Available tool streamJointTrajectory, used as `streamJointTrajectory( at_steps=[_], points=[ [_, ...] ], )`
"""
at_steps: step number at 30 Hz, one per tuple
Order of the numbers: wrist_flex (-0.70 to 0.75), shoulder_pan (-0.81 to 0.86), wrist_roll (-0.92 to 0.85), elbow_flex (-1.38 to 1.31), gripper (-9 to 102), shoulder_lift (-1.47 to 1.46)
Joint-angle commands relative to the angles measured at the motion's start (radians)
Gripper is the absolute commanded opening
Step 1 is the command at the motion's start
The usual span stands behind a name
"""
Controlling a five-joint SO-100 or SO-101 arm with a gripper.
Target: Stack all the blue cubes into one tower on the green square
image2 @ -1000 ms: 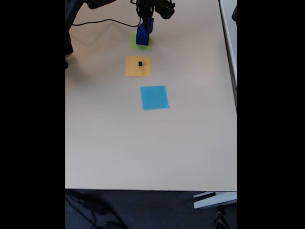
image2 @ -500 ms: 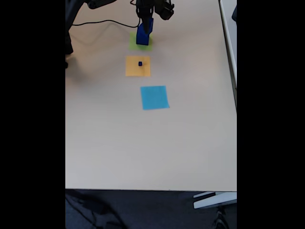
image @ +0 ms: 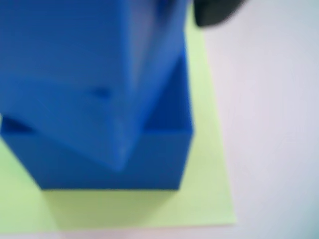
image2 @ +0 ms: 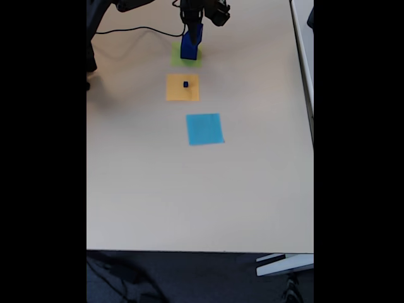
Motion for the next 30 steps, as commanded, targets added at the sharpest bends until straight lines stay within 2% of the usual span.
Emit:
streamJointTrajectory(
  at_steps=[1,30],
  points=[
    [0.015,0.005,-0.006,-0.006,29,0.021],
    [0.057,0.014,-0.080,-0.040,26,0.000]
  ],
)
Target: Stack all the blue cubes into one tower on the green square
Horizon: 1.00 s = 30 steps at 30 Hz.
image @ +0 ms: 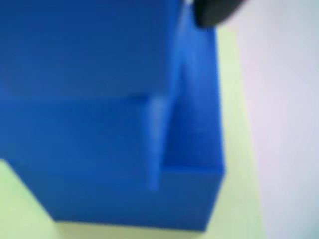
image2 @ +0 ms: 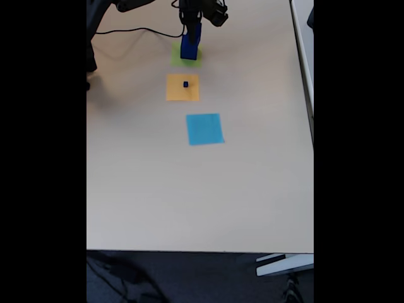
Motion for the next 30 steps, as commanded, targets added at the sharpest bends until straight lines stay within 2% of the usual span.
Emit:
streamJointTrajectory(
  at_steps=[1,15,30],
  points=[
    [0.008,0.015,-0.018,-0.048,26,0.006],
    [0.021,0.035,-0.067,-0.087,25,-0.002],
    [0.023,0.032,-0.091,-0.110,18,-0.017]
  ],
)
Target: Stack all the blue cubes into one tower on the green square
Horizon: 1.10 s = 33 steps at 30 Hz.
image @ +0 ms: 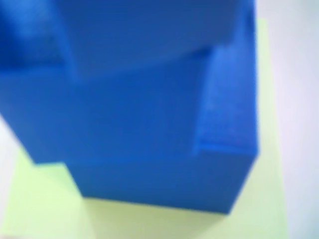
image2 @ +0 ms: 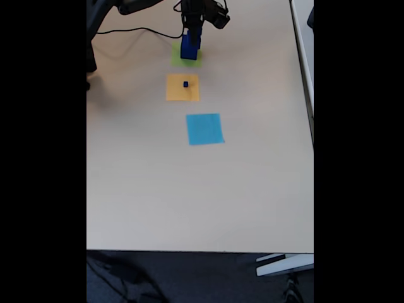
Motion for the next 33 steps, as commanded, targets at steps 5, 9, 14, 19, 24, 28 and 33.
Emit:
streamJointTrajectory(
  at_steps=[5,9,14,19,24,28,33],
  points=[
    [0.002,-0.005,0.002,-0.067,18,0.002],
    [0.002,-0.008,0.008,-0.069,18,-0.002],
    [0.008,-0.014,0.012,-0.071,18,-0.002],
    [0.014,-0.021,0.020,-0.074,17,-0.002],
    [0.017,-0.025,0.025,-0.075,17,-0.003],
    [0.017,-0.025,0.029,-0.075,17,-0.003],
    [0.021,-0.029,0.040,-0.075,17,-0.003]
  ],
)
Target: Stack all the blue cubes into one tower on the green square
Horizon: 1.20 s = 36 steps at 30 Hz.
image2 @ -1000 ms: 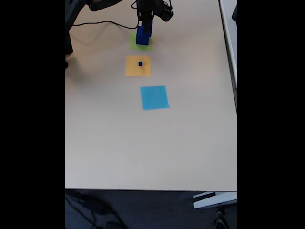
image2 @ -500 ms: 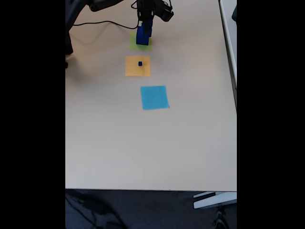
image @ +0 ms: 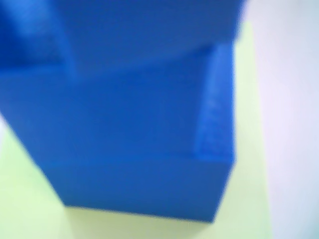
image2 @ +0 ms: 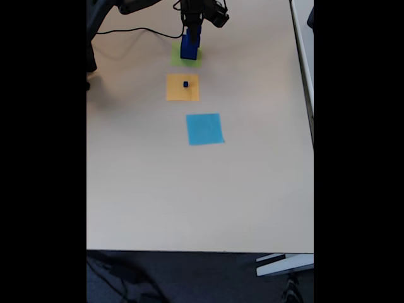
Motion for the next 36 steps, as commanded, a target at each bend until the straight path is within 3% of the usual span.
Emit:
streamJointTrajectory(
  at_steps=[1,36],
  points=[
    [0.008,-0.011,0.014,-0.057,17,0.011],
    [0.041,-0.026,0.049,-0.067,16,0.002]
  ],
)
